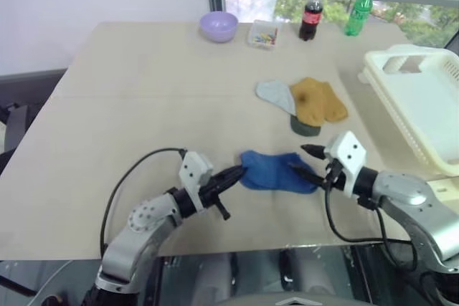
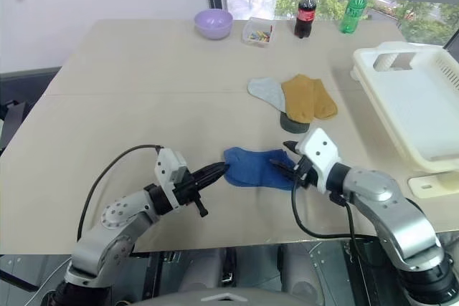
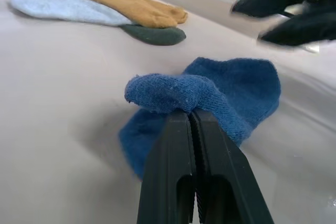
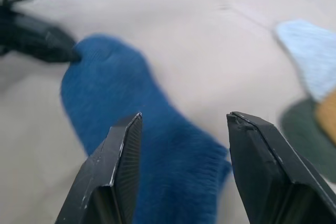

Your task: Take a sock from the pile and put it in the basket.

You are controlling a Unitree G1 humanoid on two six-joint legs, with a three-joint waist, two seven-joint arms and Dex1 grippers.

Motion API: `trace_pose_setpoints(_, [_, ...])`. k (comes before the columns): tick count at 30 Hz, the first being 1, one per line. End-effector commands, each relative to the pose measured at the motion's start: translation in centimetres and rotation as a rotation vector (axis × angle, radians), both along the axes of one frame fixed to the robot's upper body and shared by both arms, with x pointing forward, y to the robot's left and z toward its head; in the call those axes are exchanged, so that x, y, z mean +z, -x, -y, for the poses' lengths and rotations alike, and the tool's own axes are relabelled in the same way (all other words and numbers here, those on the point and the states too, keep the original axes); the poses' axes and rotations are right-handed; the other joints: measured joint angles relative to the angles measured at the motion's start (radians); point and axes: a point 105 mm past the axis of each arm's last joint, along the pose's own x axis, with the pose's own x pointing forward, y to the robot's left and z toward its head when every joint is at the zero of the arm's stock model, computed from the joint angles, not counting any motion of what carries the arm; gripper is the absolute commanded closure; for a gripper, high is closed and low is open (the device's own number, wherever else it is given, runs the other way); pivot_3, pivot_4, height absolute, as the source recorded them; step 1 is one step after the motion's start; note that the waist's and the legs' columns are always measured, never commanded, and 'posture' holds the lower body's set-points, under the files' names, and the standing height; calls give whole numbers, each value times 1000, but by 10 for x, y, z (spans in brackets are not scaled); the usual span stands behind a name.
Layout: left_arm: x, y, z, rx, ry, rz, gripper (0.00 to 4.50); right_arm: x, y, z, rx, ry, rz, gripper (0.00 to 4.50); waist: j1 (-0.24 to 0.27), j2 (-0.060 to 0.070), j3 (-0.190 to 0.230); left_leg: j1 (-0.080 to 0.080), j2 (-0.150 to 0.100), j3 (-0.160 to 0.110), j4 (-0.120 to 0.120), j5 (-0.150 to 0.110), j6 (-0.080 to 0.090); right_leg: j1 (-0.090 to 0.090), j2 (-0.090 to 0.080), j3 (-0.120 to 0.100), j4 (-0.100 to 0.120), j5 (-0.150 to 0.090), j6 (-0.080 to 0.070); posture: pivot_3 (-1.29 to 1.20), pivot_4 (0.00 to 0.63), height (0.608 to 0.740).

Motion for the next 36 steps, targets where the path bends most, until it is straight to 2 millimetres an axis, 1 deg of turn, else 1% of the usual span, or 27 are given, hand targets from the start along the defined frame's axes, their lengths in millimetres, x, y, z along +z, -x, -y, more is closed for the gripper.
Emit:
trace_pose_setpoints(1, [16, 3, 6, -39, 2, 40, 4500, 6, -4, -18, 99, -5, 99, 1896, -2, 0, 0, 0, 0, 0, 0, 0, 0, 0, 0, 0, 0, 0, 0, 0, 150, 729])
trace_pose_setpoints(4, [17, 3, 9, -58, -17, 30, 4500, 0, -12, -28, 154, 16, 129, 1896, -1, 0, 0, 1, 0, 0, 0, 0, 0, 1, 1, 0, 0, 0, 0, 0, 150, 729])
trace_pose_setpoints(6, [16, 2, 10, -62, -26, 15, 4500, -7, -20, -30, 182, 36, 127, 1896, -2, 0, 0, 2, 0, 0, 0, 0, 0, 1, 1, 0, 1, 0, 0, 0, 150, 729])
trace_pose_setpoints(8, [16, 1, 10, -63, -34, 8, 4500, -16, -24, -27, 214, 67, 101, 1896, 1, 0, 0, 2, 0, 0, 0, 0, 0, 1, 1, 0, 1, 0, -1, 0, 150, 729])
trace_pose_setpoints(13, [10, 1, 9, -61, -59, -10, 4500, -46, -22, -12, 309, 190, 9, 1896, 4, 0, 0, 1, 0, 3, 0, 0, 0, 2, 1, 0, 0, 1, -1, 0, 150, 729])
trace_pose_setpoints(16, [5, 2, 6, -51, -63, -23, 4500, -54, -21, -7, 324, 205, -16, 2718, 2, 0, 0, 2, 0, 4, 0, 0, 0, 2, 1, 0, 1, 0, -1, 0, 150, 729])
trace_pose_setpoints(18, [1, 2, 5, -49, -65, -30, 4500, -57, -21, -6, 316, 204, -26, 3611, 2, 0, 0, 3, 0, 4, 0, 0, 0, 3, 2, 0, 1, 1, -1, 0, 150, 729])
trace_pose_setpoints(19, [0, 3, 4, -48, -65, -36, 4500, -59, -22, -5, 314, 211, -29, 4141, 2, 0, 0, 3, 0, 4, 0, 0, 0, 3, 2, 0, 1, 1, -1, 0, 150, 729])
trace_pose_setpoints(20, [-2, 3, 3, -46, -66, -41, 4500, -61, -22, -4, 312, 218, -30, 4408, 2, 0, 0, 4, 1, 4, 1, 0, 0, 4, 2, 0, 1, 1, -1, 0, 150, 729])
trace_pose_setpoints(26, [-2, 1, -10, -33, -24, -75, 4500, -65, -30, -5, 271, 217, -25, 4408, 0, 0, -1, 6, 1, 3, 4, 0, 0, 7, 2, -1, 1, 1, -1, 0, 150, 729])
trace_pose_setpoints(27, [-2, 0, -12, -32, -26, -77, 3890, -65, -31, -5, 266, 216, -26, 4500, -2, 0, -1, 6, 2, 3, 4, 0, 0, 7, 2, -1, 2, 1, -2, 0, 150, 729])
trace_pose_setpoints(28, [-2, 0, -14, -42, -27, -83, 3690, -67, -32, -5, 260, 220, -27, 4500, -3, 0, -1, 6, 2, 2, 5, 0, 0, 7, 2, -1, 2, 1, -2, 0, 150, 729])
trace_pose_setpoints(29, [-1, -1, -16, -48, -29, -87, 3103, -68, -33, -5, 256, 224, -27, 4500, -3, 0, -1, 6, 2, 2, 5, 0, 0, 7, 3, -1, 2, 1, -2, 0, 150, 729])
trace_pose_setpoints(30, [-2, -2, -19, -44, -34, -93, 2677, -69, -33, -5, 254, 227, -28, 4500, -3, 0, -1, 6, 2, 2, 5, 0, 0, 7, 3, -2, 2, 1, -2, 0, 150, 729])
trace_pose_setpoints(32, [-2, -7, -25, -18, -40, -97, 1633, -70, -33, -5, 254, 229, -30, 4500, -2, 0, -1, 6, 3, 2, 6, 0, 0, 7, 3, -2, 4, 1, -2, 0, 150, 729])
trace_pose_setpoints(33, [0, -9, -28, -7, -31, -96, 1250, -70, -33, -5, 253, 228, -31, 4500, -3, 0, -1, 6, 3, 2, 7, 0, 0, 7, 3, -2, 4, 1, -2, 0, 150, 729])
trace_pose_setpoints(36, [6, -22, -44, 61, 39, -122, 1250, -72, -34, -8, 251, 224, -30, 4500, -2, 0, -1, 7, 3, 0, 9, 1, -1, 7, 3, -2, 6, 1, -2, 0, 150, 729])
